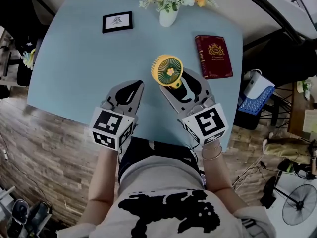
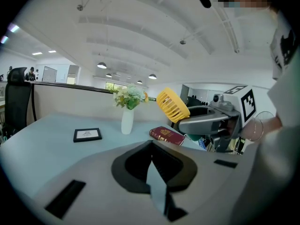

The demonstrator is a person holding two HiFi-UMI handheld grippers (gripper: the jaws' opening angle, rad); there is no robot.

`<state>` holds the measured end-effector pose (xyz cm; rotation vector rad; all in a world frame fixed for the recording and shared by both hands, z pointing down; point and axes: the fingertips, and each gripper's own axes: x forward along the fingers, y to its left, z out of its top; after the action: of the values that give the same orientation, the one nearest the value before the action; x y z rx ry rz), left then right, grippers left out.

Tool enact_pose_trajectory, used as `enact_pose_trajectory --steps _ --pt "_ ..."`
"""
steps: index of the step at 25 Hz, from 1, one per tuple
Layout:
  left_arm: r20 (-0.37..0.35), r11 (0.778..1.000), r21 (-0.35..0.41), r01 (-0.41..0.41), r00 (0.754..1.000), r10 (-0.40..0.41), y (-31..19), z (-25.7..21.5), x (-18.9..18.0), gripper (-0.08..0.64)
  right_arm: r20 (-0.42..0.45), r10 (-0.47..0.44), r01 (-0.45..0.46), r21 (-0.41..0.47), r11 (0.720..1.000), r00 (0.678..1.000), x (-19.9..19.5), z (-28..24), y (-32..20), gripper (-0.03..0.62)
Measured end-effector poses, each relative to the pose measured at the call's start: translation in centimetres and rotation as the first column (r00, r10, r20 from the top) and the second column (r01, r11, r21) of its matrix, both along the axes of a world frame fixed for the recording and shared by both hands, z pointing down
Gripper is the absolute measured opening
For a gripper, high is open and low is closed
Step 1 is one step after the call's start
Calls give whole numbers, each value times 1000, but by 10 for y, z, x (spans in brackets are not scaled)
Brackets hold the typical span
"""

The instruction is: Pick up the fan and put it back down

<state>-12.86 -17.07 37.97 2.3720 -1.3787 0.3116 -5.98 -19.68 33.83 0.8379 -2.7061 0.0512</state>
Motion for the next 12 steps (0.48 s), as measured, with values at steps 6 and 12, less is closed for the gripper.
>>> enact_pose_trajectory --steps 6,12 --pt "-17 998 -45 41 999 -42 1 18 -10 11 -57 -40 38 -36 999 998 -10 25 -11 256" --pt "-29 993 -89 78 996 -81 2 39 -17 11 -93 -96 90 -72 993 991 -23 50 -16 256"
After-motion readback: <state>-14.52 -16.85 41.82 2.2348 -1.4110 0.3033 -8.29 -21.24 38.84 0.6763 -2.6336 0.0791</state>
